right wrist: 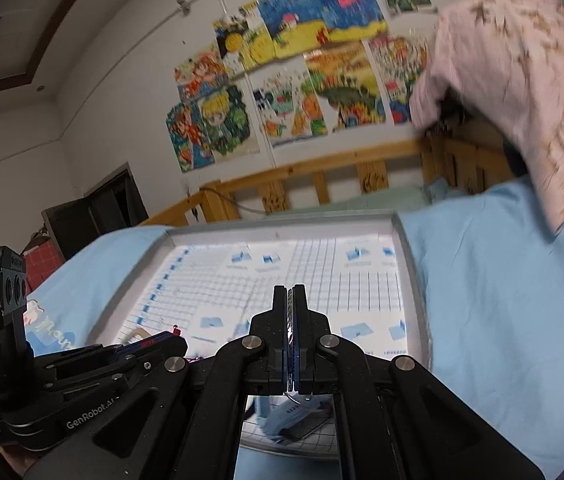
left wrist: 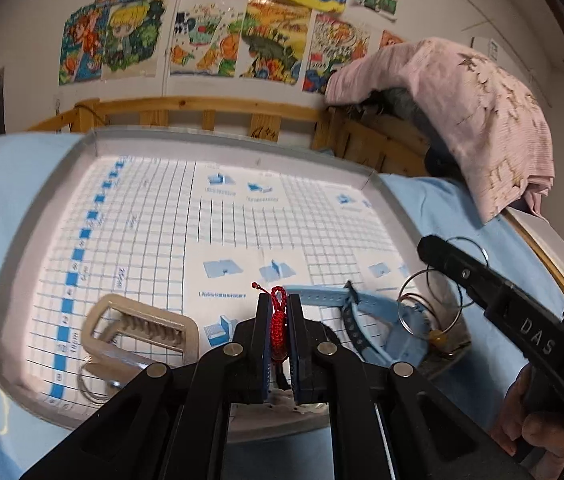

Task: Organize jewelry
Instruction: 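Carry the bracelet with the left tool while the right tool carries the hoops to the tray, then open the left tool over the tray while the right tool releases the hoops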

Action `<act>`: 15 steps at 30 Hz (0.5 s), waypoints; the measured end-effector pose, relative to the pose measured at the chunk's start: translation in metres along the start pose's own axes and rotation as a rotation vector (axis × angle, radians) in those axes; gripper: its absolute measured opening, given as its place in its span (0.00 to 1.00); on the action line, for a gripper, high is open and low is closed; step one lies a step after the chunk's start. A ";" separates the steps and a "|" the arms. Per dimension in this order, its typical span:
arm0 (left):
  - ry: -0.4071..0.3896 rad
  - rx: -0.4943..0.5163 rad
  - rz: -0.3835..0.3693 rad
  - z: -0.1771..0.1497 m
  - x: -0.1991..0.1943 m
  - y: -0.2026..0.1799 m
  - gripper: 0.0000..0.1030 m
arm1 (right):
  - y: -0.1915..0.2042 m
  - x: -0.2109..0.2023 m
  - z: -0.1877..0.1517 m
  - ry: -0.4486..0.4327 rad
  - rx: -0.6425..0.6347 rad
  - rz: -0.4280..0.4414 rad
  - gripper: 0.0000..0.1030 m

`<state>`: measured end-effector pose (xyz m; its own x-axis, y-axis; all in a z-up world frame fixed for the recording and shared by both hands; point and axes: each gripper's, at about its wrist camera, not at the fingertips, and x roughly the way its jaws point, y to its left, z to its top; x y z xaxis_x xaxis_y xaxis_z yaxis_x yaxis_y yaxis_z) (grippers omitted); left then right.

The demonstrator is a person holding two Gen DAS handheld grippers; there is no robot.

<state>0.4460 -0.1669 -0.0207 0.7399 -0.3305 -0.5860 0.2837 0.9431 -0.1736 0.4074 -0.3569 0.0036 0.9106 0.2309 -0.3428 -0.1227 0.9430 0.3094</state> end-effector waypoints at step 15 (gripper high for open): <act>0.063 -0.030 -0.003 -0.003 0.015 0.003 0.09 | -0.011 0.030 -0.019 0.130 0.027 -0.016 0.05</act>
<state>0.4559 -0.1690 -0.0326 0.6989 -0.3316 -0.6337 0.2670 0.9429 -0.1989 0.4288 -0.3556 -0.0265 0.8535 0.2469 -0.4590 -0.0964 0.9402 0.3266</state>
